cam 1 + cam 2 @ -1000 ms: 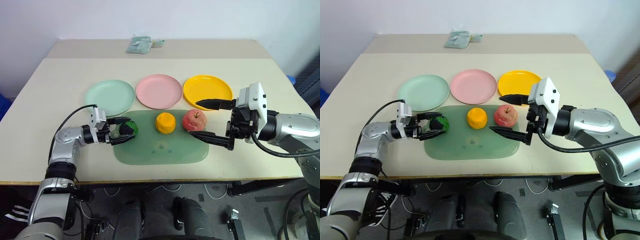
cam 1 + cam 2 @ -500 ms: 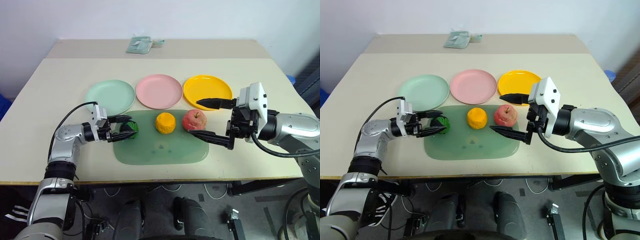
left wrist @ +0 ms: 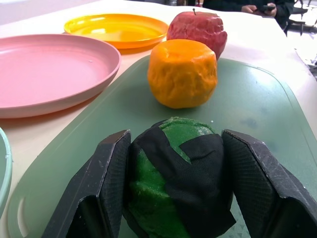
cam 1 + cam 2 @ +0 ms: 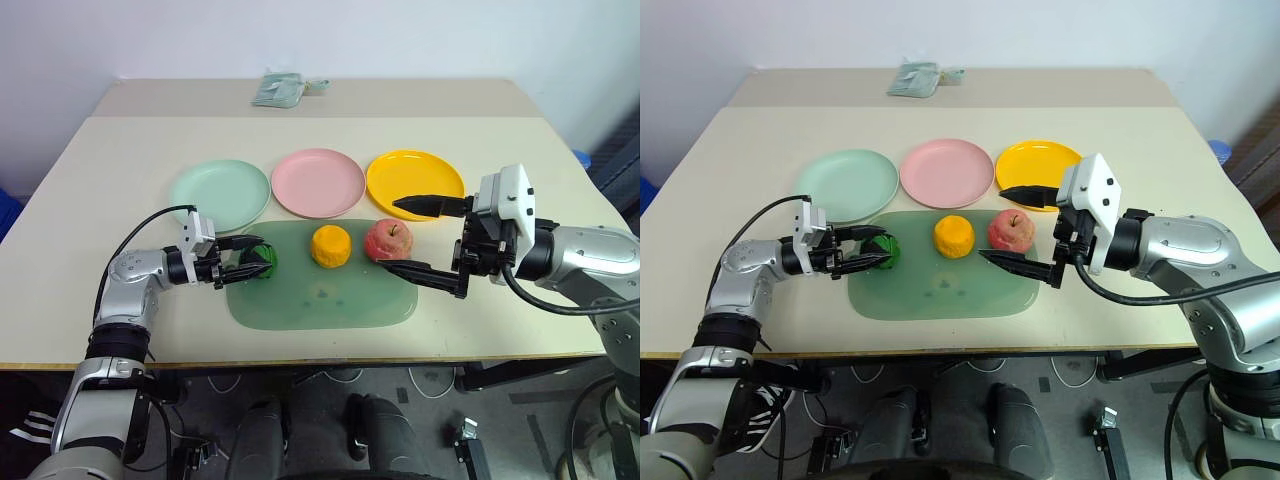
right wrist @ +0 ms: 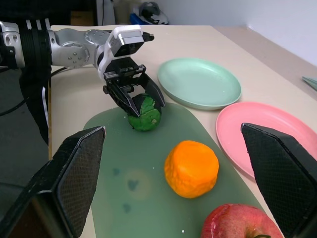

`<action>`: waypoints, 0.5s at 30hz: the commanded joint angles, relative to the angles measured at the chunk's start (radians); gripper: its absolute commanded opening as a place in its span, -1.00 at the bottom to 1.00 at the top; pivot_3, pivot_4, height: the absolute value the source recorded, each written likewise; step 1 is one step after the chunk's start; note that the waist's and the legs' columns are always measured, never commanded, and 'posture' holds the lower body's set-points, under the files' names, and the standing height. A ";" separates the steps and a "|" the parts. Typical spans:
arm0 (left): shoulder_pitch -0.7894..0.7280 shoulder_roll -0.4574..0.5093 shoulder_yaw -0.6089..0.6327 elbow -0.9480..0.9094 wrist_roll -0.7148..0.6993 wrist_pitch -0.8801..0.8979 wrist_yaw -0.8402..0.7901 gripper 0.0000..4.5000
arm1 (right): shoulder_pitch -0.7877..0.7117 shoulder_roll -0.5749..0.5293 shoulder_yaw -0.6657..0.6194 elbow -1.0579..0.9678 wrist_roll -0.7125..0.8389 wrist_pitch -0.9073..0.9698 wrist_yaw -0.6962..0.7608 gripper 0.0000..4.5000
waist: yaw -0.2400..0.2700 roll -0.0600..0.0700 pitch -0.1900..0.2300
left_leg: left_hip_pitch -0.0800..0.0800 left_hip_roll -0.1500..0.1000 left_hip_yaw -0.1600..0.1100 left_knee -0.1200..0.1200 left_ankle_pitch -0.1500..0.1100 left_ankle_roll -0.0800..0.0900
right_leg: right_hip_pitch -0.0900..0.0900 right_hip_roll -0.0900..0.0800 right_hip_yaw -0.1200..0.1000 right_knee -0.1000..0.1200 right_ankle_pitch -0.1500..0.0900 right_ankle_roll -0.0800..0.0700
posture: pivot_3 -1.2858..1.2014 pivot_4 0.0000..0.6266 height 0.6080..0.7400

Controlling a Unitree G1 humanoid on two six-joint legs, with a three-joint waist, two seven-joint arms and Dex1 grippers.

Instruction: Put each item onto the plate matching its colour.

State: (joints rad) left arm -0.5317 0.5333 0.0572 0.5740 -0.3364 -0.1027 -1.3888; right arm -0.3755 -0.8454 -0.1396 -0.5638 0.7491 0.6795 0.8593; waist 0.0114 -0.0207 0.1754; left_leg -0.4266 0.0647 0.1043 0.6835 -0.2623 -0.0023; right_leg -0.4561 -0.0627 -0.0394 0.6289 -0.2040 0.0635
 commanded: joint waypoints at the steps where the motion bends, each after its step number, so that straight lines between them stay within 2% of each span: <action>1: -0.022 0.010 0.028 -0.020 -0.025 0.020 0.016 0.30 | -0.029 0.006 -0.019 -0.012 0.011 -0.015 -0.008 1.00 | 0.000 0.000 0.000 | 0.000 0.000 0.000 0.000 0.000 0.000 | 0.000 0.000 0.000 0.000 0.000 0.000 | 0.03 -0.52 1.00; 5: -0.061 0.000 0.073 -0.046 -0.090 0.107 0.056 0.30 | -0.045 0.020 -0.025 -0.007 0.020 -0.017 -0.023 1.00 | 0.000 0.000 0.000 | 0.000 0.000 0.000 0.000 0.000 0.000 | 0.000 0.000 0.000 0.000 0.000 0.000 | 0.03 -0.52 1.00; 9: -0.104 -0.010 0.113 -0.069 -0.143 0.187 0.109 0.30 | -0.066 0.044 -0.009 0.016 -0.034 -0.058 -0.049 1.00 | 0.000 0.000 0.000 | 0.000 0.000 0.000 0.000 0.000 0.000 | 0.000 0.000 0.000 0.000 0.000 0.000 | 0.03 -0.52 1.00; 15: -0.193 -0.020 0.154 0.072 -0.055 0.035 0.302 0.30 | -0.100 0.078 0.008 0.055 -0.061 -0.057 -0.095 1.00 | 0.000 0.000 0.000 | 0.000 0.000 0.000 0.000 0.000 0.000 | 0.000 0.001 0.000 0.000 0.001 0.002 | 0.03 -0.52 1.00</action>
State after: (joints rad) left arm -0.6844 0.5038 0.1800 0.6060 -0.4187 -0.0174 -1.1566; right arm -0.4469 -0.7793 -0.1266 -0.5074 0.7004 0.6319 0.7888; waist 0.0116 -0.0208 0.1755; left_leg -0.4265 0.0645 0.1041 0.6836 -0.2623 -0.0023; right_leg -0.4559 -0.0621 -0.0396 0.6292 -0.2030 0.0652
